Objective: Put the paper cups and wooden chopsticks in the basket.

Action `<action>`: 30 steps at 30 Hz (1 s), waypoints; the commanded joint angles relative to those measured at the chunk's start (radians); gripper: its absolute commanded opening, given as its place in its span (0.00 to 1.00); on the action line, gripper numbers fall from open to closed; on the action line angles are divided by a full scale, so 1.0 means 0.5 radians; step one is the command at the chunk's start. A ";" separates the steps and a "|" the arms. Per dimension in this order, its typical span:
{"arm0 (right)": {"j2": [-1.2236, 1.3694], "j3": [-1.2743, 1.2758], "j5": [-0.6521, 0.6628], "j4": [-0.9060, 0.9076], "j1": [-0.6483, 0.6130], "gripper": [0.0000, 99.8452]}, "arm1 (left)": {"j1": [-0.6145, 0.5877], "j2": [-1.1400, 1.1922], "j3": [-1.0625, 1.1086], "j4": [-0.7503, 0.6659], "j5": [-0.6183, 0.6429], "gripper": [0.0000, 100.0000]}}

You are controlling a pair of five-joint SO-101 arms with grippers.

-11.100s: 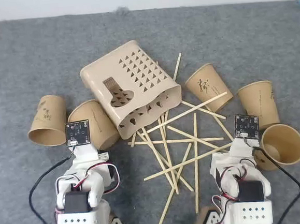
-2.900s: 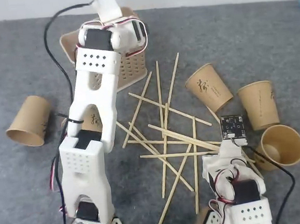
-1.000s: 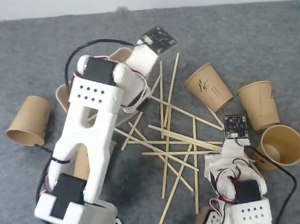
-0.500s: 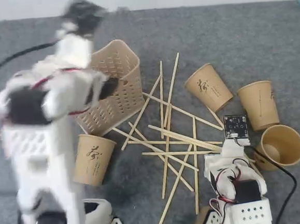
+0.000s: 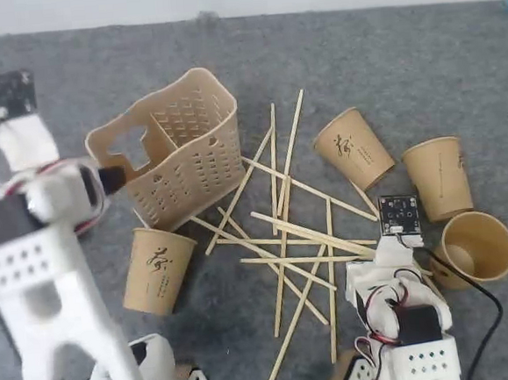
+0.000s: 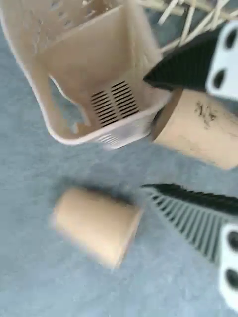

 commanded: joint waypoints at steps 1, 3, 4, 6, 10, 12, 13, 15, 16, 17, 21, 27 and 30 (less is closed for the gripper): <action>-0.038 0.040 -0.006 0.005 0.023 0.01 | -0.003 0.255 0.035 -0.414 0.331 0.28; -0.038 0.040 -0.006 0.005 0.023 0.01 | 0.006 0.353 0.035 -0.503 0.479 0.28; -0.038 0.040 -0.006 0.005 0.023 0.01 | 0.031 0.402 0.035 -0.531 0.534 0.28; -0.038 0.040 -0.006 0.005 0.026 0.01 | 0.077 0.476 0.048 -0.562 0.586 0.28; -0.038 0.040 -0.006 0.005 0.026 0.01 | 0.144 0.611 0.044 -0.555 0.589 0.27; -0.038 0.040 -0.006 0.005 0.026 0.01 | 0.166 0.657 0.029 -0.562 0.583 0.21; -0.038 0.040 -0.006 0.005 0.026 0.01 | 0.181 0.669 0.011 -0.559 0.534 0.17; -0.038 0.040 -0.006 0.005 0.026 0.01 | 0.221 0.684 -0.054 -0.549 0.304 0.06; -0.038 0.040 -0.006 0.005 0.026 0.01 | 0.261 0.694 -0.091 -0.552 0.255 0.01; -0.038 0.040 -0.006 0.005 0.026 0.01 | 0.295 0.703 -0.118 -0.559 0.258 0.00; -0.038 0.040 -0.006 0.005 0.026 0.01 | 0.448 0.822 -0.330 -0.552 0.141 0.01; -0.038 0.040 -0.006 0.005 0.026 0.01 | 0.500 1.277 -0.852 -0.479 -0.068 0.01; -0.038 0.040 -0.006 0.005 0.026 0.01 | 0.497 1.540 -1.158 -0.402 -0.172 0.01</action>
